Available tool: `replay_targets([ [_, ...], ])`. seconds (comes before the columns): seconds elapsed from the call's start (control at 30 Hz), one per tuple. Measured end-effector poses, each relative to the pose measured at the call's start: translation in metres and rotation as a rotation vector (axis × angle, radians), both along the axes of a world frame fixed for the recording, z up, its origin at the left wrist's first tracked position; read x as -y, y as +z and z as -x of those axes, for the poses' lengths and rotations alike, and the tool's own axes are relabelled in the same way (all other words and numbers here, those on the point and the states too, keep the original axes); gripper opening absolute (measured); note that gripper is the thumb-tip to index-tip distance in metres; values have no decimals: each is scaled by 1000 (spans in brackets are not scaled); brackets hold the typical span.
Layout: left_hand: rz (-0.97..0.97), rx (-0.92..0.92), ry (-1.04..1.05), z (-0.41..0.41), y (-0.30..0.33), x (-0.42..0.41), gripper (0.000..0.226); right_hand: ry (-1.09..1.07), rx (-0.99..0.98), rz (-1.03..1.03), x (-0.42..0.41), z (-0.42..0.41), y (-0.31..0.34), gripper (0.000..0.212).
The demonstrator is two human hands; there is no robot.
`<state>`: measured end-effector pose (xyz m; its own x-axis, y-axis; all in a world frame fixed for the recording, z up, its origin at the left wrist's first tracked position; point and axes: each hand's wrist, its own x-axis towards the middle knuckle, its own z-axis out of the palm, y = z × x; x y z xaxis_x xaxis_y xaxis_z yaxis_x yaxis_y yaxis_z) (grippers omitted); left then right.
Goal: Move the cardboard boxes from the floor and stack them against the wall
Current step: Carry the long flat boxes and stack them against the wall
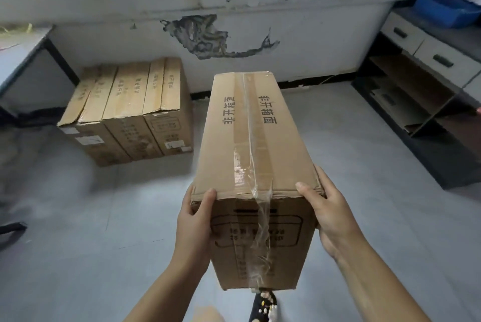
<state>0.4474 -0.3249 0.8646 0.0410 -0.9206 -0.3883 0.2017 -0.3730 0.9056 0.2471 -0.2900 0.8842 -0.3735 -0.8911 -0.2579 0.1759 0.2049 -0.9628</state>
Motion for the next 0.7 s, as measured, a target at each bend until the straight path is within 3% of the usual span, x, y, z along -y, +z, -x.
replay_targets([
  [0.23,-34,-23,102,8,-11,118,28,122,-17,-40,142,13,-8,35],
  [0.5,-53,-31,115,-11,-29,303,27,111,-16,-83,326,-6,-25,36],
  [0.7,-73,32,138,-19,-31,426,44,127,14,-94,446,-14,-26,36],
])
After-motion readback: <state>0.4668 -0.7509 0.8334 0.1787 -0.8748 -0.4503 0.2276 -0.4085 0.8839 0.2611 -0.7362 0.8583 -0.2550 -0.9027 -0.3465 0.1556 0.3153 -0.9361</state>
